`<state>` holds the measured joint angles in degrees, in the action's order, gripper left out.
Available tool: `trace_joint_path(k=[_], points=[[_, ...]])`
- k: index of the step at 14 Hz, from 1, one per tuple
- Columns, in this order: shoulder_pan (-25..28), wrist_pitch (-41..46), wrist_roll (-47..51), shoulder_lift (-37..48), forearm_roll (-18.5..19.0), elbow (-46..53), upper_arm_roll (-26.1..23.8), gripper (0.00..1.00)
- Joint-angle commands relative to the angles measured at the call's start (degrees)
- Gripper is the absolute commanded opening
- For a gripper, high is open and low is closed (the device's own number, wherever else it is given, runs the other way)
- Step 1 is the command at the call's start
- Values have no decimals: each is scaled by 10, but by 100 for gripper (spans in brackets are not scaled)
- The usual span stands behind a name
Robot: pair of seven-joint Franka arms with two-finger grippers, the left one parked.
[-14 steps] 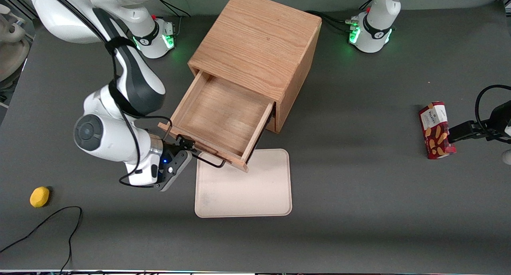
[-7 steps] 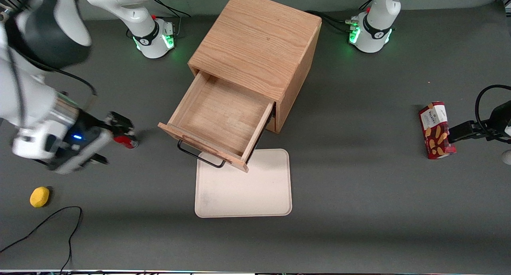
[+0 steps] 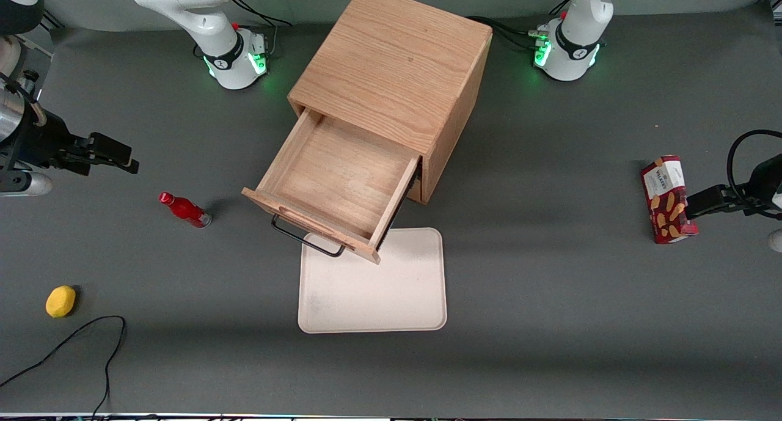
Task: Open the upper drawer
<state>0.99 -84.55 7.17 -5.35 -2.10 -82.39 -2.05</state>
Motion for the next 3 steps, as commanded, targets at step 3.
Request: trace_joint_path(k=[3], points=[[-7,-9,22,9,31,-19,-2,100]])
